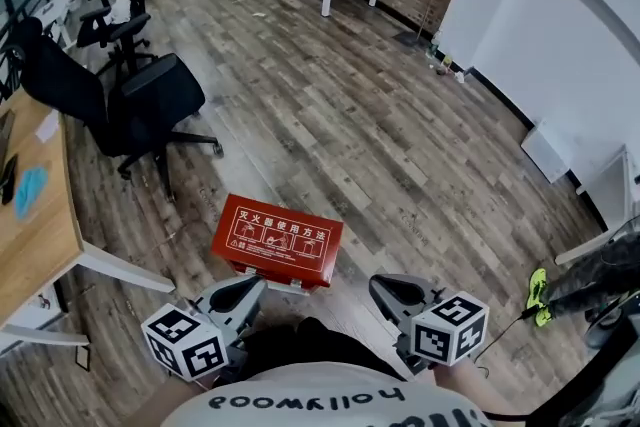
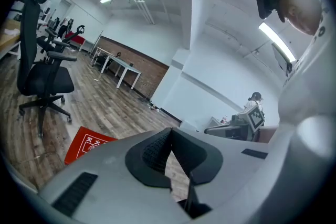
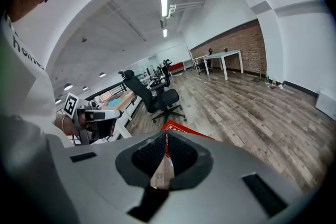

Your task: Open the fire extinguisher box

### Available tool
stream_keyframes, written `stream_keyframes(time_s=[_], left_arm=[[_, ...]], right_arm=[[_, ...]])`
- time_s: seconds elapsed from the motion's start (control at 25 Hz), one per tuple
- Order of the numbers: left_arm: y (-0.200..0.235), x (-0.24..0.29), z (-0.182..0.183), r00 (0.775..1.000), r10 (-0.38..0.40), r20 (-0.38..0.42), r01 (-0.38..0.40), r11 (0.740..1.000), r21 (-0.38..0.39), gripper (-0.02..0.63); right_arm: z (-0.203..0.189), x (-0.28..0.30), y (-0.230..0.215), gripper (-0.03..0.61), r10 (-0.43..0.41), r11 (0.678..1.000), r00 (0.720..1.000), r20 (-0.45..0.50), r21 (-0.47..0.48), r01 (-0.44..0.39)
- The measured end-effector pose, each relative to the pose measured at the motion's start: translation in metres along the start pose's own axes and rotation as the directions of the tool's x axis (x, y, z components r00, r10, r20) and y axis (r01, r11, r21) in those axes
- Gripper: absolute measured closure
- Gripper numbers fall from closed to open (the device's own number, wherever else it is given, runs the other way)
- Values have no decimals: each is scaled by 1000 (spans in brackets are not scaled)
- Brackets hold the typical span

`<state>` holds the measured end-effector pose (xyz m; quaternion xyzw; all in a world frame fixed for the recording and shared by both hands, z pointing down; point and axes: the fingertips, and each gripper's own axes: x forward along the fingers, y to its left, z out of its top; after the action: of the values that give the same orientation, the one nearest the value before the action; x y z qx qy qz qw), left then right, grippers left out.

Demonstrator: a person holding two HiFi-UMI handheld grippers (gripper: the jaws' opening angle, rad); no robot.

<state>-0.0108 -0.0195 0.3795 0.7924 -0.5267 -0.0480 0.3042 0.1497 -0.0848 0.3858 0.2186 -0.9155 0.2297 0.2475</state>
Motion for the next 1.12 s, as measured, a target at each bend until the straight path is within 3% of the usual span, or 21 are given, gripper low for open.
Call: stream_keyframes(time_s=[0.24, 0.56, 0.76, 0.88, 1.0, 1.12], left_arm=[[-8, 8, -16, 999, 42, 9, -42, 999, -29, 607], [11, 0, -50, 984, 150, -92, -157, 984, -80, 607], [41, 13, -57, 986, 139, -88, -151, 976, -154, 607], [63, 27, -68, 995, 85, -58, -95, 976, -197, 607], [81, 42, -96, 999, 9, -43, -18, 977, -214, 607], [104, 52, -133, 996, 14, -85, -33, 973, -227, 607]], right_arm=[[10, 0, -8, 568, 83, 996, 995, 57, -37, -81], [6, 35, -3, 568, 159, 987, 987, 27, -37, -158], [16, 58, -10, 568, 132, 990, 990, 52, -50, -130], [11, 76, -17, 568, 134, 991, 989, 62, -16, -134], [-6, 96, -31, 568, 124, 992, 991, 43, 17, -124], [-26, 113, -42, 568, 115, 992, 993, 15, 56, -116]])
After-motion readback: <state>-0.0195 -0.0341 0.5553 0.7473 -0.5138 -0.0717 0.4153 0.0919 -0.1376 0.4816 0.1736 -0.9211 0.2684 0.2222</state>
